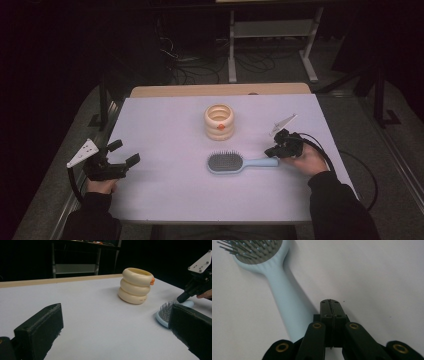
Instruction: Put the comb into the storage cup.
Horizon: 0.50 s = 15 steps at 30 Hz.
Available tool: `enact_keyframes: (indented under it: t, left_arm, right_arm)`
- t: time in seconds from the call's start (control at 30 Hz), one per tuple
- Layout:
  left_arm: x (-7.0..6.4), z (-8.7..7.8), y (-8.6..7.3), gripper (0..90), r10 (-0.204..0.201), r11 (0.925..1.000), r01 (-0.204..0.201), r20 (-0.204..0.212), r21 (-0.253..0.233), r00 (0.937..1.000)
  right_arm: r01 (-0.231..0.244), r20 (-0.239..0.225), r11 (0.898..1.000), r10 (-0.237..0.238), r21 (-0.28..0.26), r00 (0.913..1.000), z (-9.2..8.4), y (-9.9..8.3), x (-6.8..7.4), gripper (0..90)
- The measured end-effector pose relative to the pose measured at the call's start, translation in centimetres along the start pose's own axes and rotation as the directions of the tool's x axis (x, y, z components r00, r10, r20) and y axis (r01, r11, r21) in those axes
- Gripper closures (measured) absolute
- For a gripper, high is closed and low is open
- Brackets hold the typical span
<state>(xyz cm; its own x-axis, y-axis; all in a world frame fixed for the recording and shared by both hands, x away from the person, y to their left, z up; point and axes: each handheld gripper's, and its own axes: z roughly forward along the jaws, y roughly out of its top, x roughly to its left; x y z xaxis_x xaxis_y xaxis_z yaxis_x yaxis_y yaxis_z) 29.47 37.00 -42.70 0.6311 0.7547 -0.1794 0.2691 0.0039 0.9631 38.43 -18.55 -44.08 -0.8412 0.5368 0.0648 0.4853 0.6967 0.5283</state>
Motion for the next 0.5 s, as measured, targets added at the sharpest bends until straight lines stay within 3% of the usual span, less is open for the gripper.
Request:
enact_keyframes:
  t: [0.5]
  left_arm:
    - [0.0, 0.0, 0.0, 0.0, 0.0, 1.0, 0.0, 0.0, 0.001, 1.0]
  right_arm:
    - [0.024, -0.008, 1.0, -0.024, -0.001, 0.9997, -0.6, -0.7, 1.6, 88.6]
